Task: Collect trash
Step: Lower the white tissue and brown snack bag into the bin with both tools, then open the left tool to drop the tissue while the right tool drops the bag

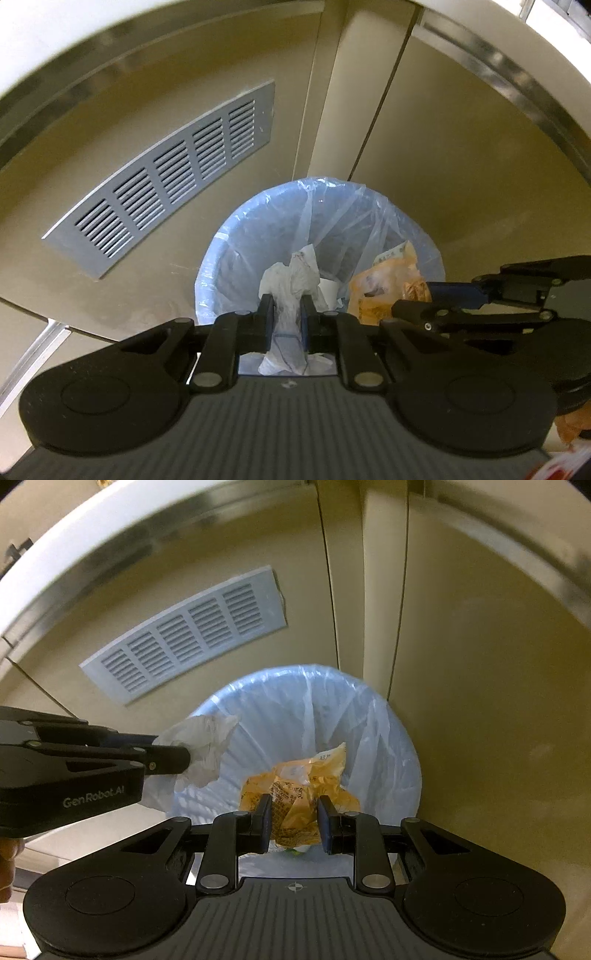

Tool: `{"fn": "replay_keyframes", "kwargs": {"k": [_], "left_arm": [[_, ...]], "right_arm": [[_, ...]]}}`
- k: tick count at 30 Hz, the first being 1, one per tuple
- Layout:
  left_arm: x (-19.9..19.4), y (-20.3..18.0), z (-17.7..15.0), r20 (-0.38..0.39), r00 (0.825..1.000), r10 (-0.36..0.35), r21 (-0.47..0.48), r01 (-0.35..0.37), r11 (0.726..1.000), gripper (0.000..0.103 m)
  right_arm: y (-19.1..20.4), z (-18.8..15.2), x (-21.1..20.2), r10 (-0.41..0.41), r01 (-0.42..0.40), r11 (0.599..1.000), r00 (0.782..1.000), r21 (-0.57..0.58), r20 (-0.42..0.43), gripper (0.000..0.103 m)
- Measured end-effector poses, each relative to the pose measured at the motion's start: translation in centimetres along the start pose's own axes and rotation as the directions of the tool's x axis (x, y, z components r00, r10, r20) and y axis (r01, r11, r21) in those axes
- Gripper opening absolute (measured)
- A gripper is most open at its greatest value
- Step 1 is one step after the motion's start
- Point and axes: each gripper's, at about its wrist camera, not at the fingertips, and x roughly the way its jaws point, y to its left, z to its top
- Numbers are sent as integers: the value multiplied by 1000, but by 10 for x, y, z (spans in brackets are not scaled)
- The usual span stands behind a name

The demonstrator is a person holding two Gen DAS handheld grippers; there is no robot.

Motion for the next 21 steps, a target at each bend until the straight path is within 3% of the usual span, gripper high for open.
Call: {"fn": "replay_keyframes", "kwargs": {"k": [6, 11, 21], "left_arm": [[14, -1, 0, -23, 1000, -6, 4, 6, 1000, 13], [23, -3, 0, -35, 999, -9, 14, 10, 1000, 13], [32, -7, 4, -47, 999, -15, 30, 17, 999, 15]], "right_arm": [[-13, -3, 21, 11, -9, 998, 1000, 62, -28, 28], [-17, -3, 26, 8, -6, 997, 1000, 82, -24, 48], [-20, -3, 27, 8, -5, 996, 999, 94, -33, 49]]}}
